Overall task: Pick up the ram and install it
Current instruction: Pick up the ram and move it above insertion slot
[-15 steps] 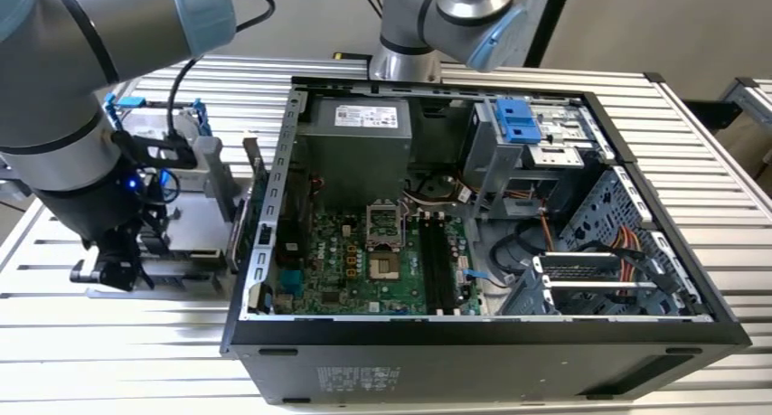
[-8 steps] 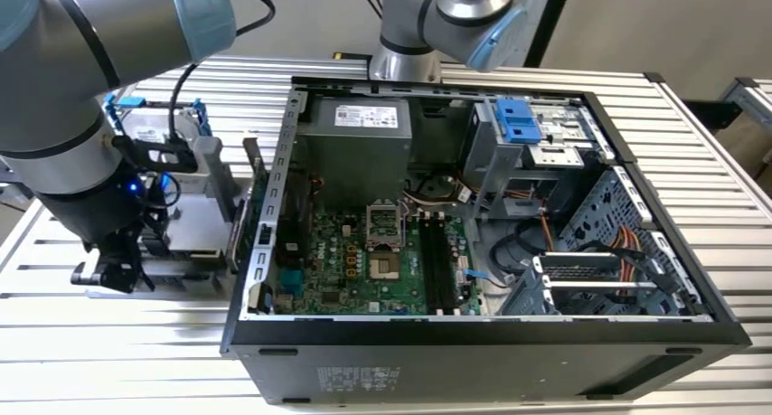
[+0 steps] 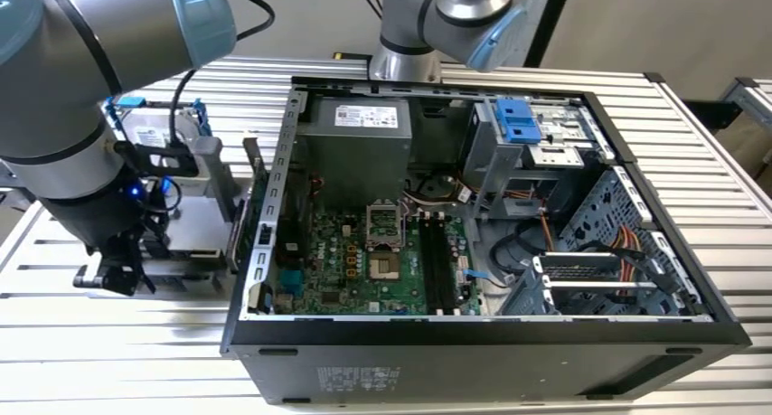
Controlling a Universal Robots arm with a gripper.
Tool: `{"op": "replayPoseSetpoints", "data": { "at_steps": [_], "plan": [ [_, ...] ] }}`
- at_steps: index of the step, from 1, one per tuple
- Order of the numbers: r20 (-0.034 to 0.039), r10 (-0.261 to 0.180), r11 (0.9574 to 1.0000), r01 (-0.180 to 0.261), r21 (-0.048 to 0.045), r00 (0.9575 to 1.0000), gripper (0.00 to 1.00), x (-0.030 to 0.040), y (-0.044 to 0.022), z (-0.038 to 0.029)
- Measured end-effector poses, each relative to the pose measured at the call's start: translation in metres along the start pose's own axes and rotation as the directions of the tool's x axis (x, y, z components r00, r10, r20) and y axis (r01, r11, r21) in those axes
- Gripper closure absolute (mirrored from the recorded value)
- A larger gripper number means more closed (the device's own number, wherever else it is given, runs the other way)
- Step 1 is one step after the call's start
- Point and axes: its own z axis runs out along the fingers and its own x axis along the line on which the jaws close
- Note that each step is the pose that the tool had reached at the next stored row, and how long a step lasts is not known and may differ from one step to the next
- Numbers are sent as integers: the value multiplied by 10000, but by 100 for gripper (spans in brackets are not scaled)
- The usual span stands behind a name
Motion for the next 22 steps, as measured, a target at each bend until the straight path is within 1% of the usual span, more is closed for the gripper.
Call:
{"op": "replayPoseSetpoints", "data": {
  "at_steps": [9, 14, 18, 22],
  "plan": [
    [0, -26, 10000, 26, 0, 10000, 0, 1, 6, 77],
    [1, -61, 10000, 61, 0, 10000, 0, 21, 5, 122],
    [4, -88, 10000, 88, 0, 10000, 0, 58, 2, 144],
    [5, -90, 10000, 90, -1, 10000, 0, 62, 2, 146]
  ]
}}
